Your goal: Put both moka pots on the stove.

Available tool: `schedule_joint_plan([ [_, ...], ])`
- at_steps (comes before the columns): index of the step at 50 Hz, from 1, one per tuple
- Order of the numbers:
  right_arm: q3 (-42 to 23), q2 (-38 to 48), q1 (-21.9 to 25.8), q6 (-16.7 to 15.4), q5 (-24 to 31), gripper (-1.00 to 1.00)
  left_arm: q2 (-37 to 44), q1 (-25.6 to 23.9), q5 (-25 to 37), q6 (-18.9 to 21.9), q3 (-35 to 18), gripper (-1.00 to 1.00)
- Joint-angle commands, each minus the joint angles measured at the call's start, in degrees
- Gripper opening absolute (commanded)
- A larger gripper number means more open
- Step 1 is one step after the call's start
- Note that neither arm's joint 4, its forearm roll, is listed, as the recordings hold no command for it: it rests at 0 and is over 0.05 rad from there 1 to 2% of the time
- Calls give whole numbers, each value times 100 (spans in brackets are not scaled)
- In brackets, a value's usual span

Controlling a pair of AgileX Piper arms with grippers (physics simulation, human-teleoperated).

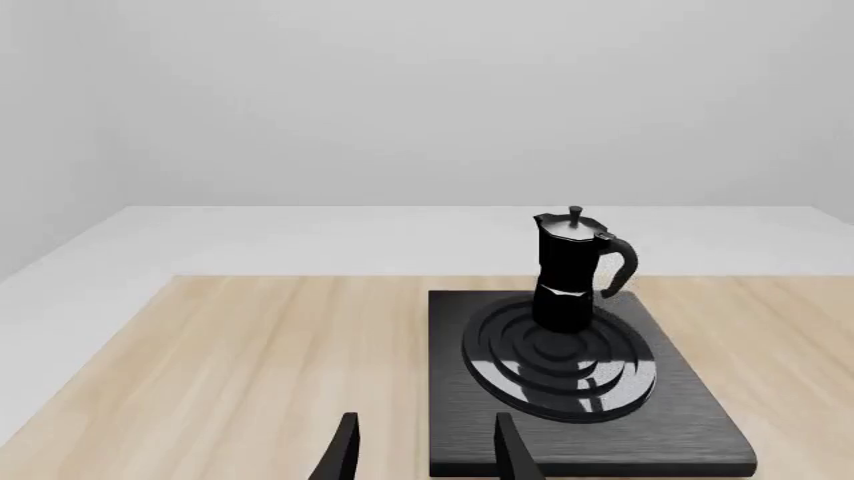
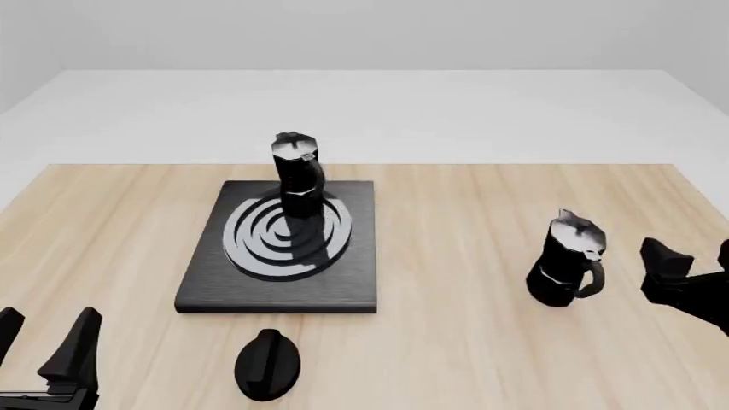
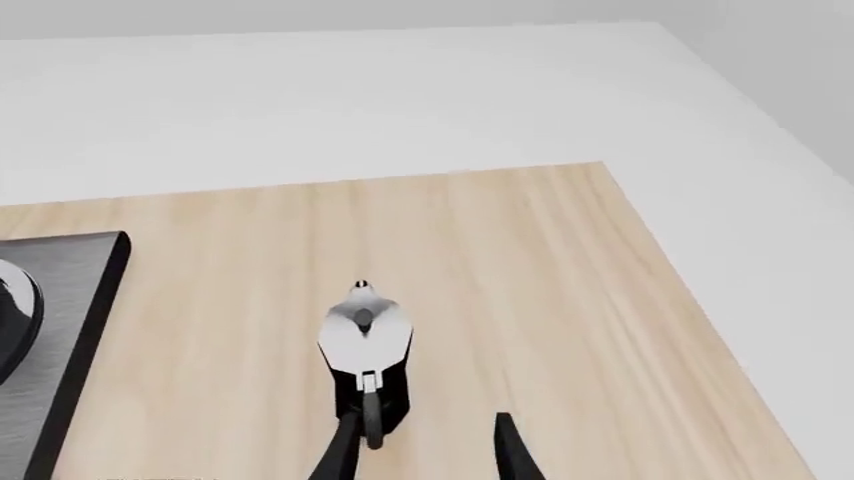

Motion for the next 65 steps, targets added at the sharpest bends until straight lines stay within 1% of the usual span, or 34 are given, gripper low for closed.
schedule_joint_plan([
  [1, 196, 676, 291, 70, -659, 100, 0, 0, 0, 0, 0, 100],
  [7, 260, 900, 357, 114, -874, 100, 0, 0, 0, 0, 0, 100],
  [11, 359, 1160, 390, 91, -1148, 100, 0, 0, 0, 0, 0, 100],
  [16, 342, 1320, 430, 155, -1247, 100, 0, 0, 0, 0, 0, 100],
  [19, 368, 1426, 430, 135, -1355, 100, 0, 0, 0, 0, 0, 100],
  [21, 350, 1506, 454, 206, -1388, 100, 0, 0, 0, 0, 0, 100],
  [31, 275, 1790, 453, 143, -1581, 100, 0, 0, 0, 0, 0, 100],
  [40, 233, 2279, 525, 169, -1957, 100, 0, 0, 0, 0, 0, 100],
  [45, 211, 2444, 545, 185, -2065, 100, 0, 0, 0, 0, 0, 100],
  [46, 246, 2567, 549, 184, -2206, 100, 0, 0, 0, 0, 0, 100],
  [59, 185, 2945, 592, 178, -2407, 100, 0, 0, 0, 0, 0, 100],
  [65, 184, 3107, 603, 225, -2510, 100, 0, 0, 0, 0, 0, 100],
])
